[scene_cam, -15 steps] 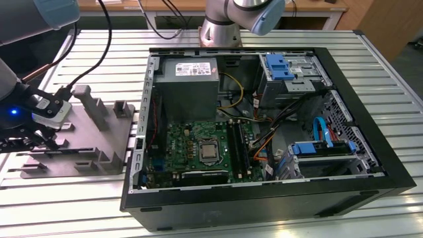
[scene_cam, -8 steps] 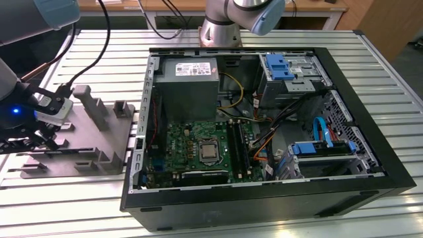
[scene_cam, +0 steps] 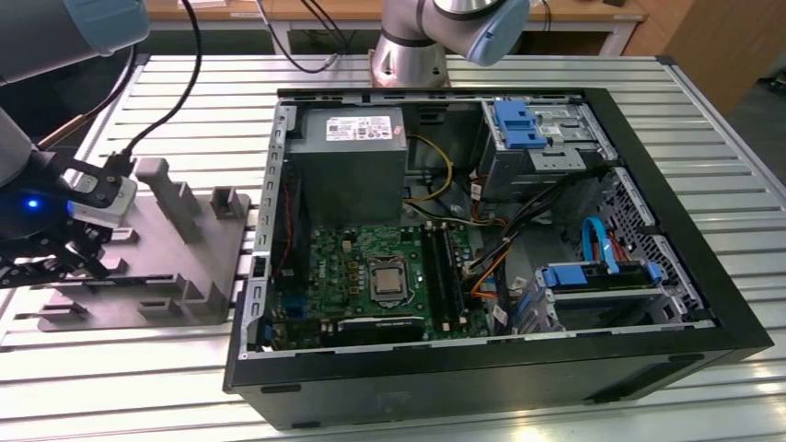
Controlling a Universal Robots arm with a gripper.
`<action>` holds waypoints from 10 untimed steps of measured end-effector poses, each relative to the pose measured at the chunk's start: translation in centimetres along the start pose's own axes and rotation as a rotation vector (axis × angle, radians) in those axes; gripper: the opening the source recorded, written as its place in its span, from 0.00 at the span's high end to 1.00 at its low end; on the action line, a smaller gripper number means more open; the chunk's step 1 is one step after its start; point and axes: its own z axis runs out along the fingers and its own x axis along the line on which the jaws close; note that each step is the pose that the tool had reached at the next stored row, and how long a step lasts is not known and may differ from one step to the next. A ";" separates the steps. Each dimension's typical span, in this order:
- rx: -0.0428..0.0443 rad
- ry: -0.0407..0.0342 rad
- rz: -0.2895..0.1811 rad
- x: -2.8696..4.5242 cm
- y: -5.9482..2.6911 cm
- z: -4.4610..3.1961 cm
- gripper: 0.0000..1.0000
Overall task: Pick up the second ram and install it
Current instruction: 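Pick up the second ram and move it above second insertion slot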
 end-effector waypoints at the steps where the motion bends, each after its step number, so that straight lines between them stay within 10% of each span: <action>1: -0.0001 0.0004 -0.009 0.00 0.01 0.00 0.89; 10: -0.0004 0.0034 -0.085 0.00 0.00 0.00 0.89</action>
